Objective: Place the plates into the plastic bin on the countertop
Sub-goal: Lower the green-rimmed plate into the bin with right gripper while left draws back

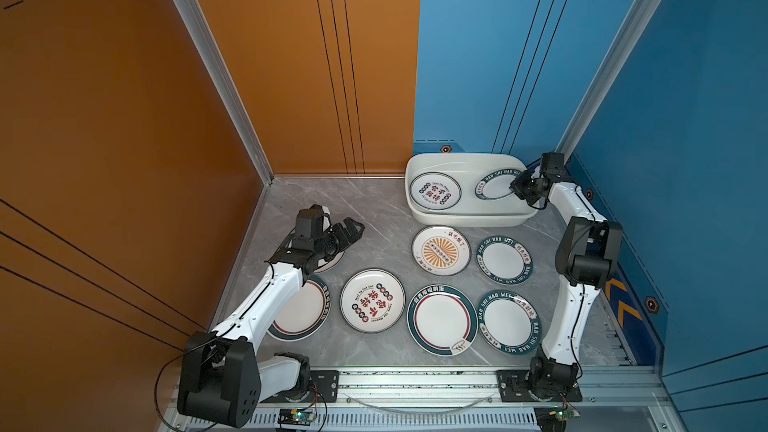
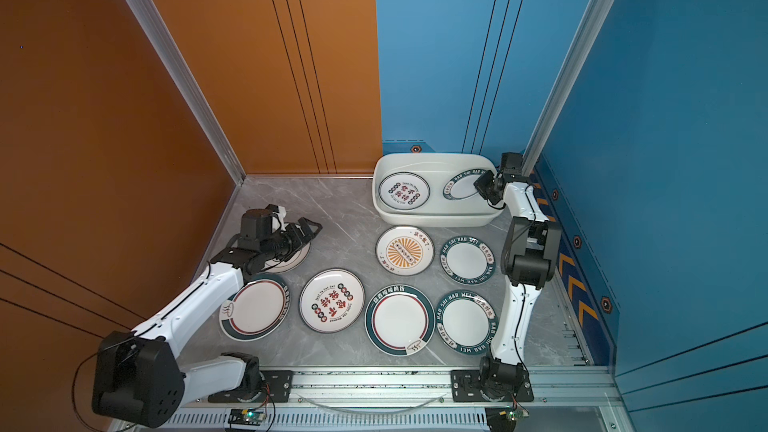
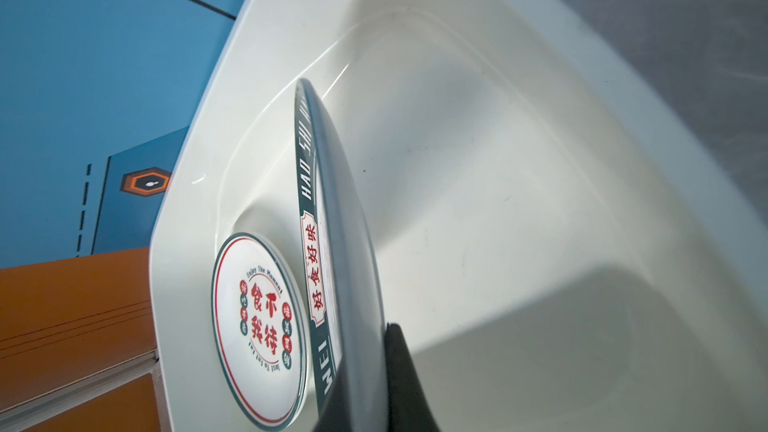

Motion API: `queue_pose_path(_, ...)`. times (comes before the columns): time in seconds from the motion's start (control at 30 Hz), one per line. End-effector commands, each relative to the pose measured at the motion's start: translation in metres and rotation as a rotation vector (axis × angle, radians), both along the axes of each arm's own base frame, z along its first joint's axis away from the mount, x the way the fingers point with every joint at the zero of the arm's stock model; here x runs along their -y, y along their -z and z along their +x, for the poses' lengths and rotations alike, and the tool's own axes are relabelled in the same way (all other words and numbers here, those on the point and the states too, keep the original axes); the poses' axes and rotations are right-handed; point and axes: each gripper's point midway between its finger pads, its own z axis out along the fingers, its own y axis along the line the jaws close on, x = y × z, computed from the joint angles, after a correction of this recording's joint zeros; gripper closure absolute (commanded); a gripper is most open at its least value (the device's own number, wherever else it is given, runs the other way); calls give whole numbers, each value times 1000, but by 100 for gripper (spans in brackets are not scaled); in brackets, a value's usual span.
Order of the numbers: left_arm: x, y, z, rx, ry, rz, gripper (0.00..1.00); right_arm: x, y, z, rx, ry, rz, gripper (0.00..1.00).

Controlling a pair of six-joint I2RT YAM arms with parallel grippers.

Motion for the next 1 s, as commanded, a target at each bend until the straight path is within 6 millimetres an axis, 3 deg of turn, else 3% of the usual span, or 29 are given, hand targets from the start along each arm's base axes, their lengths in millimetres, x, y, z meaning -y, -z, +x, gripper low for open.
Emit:
queue_pose_path(0.0, -3, 6, -8, -15, 19, 10, 2, 9, -6, 3, -1, 19, -20, 100)
queue_pose_path(0.63, -5, 17, -14, -55, 37, 8, 2, 23, 59, -4, -147, 13, -73, 100)
queue_pose_path(0.8, -3, 12, -14, -52, 50, 6, 2, 31, 75, -9, -188, 29, -85, 93)
queue_pose_path(0.97, -4, 14, -16, -56, 52, 12, 2, 35, 89, -13, -222, 36, -88, 79)
